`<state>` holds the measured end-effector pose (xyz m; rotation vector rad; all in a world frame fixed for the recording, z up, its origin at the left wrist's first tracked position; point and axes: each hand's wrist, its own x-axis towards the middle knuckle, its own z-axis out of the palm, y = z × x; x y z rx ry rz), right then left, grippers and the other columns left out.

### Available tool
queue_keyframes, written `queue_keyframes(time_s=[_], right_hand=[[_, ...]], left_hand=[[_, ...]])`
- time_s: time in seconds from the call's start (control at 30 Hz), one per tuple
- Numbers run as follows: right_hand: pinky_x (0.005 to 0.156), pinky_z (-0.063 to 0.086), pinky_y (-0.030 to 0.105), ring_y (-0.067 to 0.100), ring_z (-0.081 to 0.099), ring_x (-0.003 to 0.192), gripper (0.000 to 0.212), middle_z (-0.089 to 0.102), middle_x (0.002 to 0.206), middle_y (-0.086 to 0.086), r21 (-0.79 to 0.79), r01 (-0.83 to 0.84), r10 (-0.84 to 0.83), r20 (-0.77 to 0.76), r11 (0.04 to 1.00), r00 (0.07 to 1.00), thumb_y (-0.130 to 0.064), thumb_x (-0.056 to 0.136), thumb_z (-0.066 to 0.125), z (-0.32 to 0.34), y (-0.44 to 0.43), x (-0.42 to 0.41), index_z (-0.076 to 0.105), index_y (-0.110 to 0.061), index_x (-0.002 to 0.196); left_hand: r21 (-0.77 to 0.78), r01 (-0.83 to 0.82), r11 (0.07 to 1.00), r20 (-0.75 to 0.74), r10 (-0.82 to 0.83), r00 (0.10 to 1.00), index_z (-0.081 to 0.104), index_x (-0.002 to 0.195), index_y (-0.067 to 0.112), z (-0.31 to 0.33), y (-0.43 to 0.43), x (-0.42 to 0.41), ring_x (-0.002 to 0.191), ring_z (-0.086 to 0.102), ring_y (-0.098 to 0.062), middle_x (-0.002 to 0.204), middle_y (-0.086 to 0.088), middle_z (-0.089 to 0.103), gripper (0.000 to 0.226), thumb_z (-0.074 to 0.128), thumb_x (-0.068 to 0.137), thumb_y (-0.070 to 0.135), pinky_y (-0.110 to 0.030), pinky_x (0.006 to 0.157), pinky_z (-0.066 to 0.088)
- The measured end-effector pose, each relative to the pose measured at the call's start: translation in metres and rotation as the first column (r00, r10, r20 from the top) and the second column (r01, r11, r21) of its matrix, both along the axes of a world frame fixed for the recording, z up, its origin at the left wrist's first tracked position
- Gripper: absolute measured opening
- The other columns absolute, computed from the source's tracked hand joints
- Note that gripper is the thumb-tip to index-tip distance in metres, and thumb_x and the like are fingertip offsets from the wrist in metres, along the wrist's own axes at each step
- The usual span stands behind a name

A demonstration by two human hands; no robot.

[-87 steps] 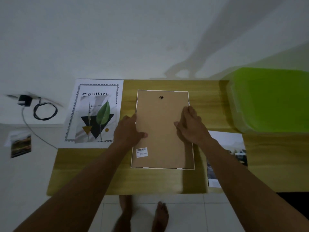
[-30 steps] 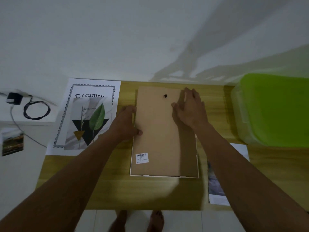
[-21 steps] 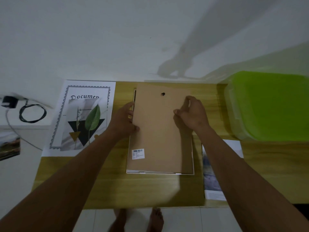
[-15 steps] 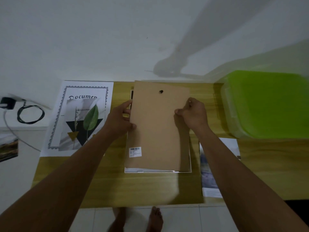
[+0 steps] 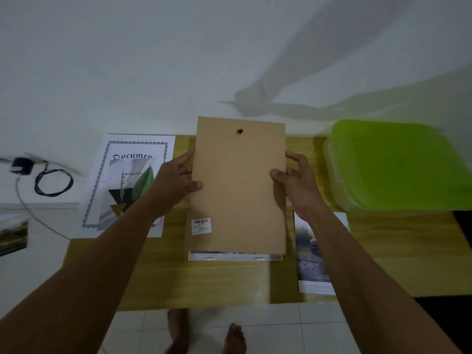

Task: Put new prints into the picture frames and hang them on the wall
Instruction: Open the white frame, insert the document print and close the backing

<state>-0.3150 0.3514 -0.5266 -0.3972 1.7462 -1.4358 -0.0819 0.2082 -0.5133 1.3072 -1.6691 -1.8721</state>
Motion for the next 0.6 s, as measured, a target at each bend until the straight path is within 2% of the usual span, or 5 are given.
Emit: queue_keyframes(time_s=[0.13, 0.2, 0.43, 0.53, 0.6], right_hand=[[0.094, 0.053, 0.033, 0.015, 0.068, 0.107, 0.087, 0.069, 0.122, 0.000, -0.022, -0.147, 0.146, -0.018, 0.989, 0.989, 0.004, 0.087, 0.067, 0.017, 0.018, 0.006, 0.029, -0.039, 0.153], [0.095, 0.052, 0.035, 0.015, 0.066, 0.108, 0.090, 0.067, 0.123, -0.001, -0.017, -0.172, 0.172, -0.039, 0.985, 0.984, 0.008, 0.087, 0.064, 0.028, 0.027, 0.010, 0.024, -0.038, 0.154], [0.079, 0.056, 0.038, 0.025, 0.067, 0.093, 0.059, 0.067, 0.106, 0.010, -0.047, 0.003, -0.004, -0.036, 0.999, 0.999, 0.007, 0.083, 0.070, 0.068, 0.055, 0.021, 0.046, -0.021, 0.129], [0.084, 0.056, 0.040, 0.023, 0.067, 0.095, 0.056, 0.066, 0.113, 0.009, -0.068, 0.041, -0.045, -0.068, 0.997, 0.997, 0.006, 0.084, 0.070, 0.090, 0.071, 0.018, 0.046, -0.019, 0.128], [0.076, 0.056, 0.034, 0.019, 0.067, 0.094, 0.054, 0.066, 0.114, 0.009, -0.059, 0.050, -0.057, -0.128, 0.997, 0.990, 0.003, 0.086, 0.070, 0.101, 0.085, 0.011, 0.047, -0.017, 0.130]], left_hand=[[-0.017, -0.059, 0.998, -0.029, 0.059, 0.998, 0.033, 0.150, 0.025, 0.021, 0.013, 0.003, 0.098, 0.068, -0.019, 0.108, -0.002, 0.068, 0.090, 0.065, 0.078, -0.017, -0.030, 0.078, 0.059], [-0.020, -0.083, 0.996, -0.033, 0.083, 0.996, 0.037, 0.148, 0.027, 0.031, 0.018, 0.006, 0.096, 0.069, -0.018, 0.108, -0.001, 0.070, 0.088, 0.066, 0.078, -0.017, -0.032, 0.079, 0.059], [-0.064, -0.054, 0.996, -0.030, 0.052, 0.998, 0.045, 0.144, 0.027, 0.072, 0.040, 0.012, 0.105, 0.067, -0.023, 0.116, -0.005, 0.067, 0.081, 0.076, 0.077, -0.003, -0.043, 0.087, 0.057], [-0.057, 0.030, 0.998, -0.032, -0.032, 0.999, 0.037, 0.149, 0.027, 0.091, 0.048, 0.001, 0.109, 0.063, -0.023, 0.122, -0.004, 0.063, 0.086, 0.075, 0.078, -0.004, -0.035, 0.078, 0.058], [-0.036, 0.108, 0.993, -0.015, -0.109, 0.994, 0.030, 0.151, 0.027, 0.103, 0.054, -0.011, 0.103, 0.064, -0.019, 0.118, 0.000, 0.063, 0.092, 0.073, 0.078, -0.009, -0.028, 0.069, 0.059]])
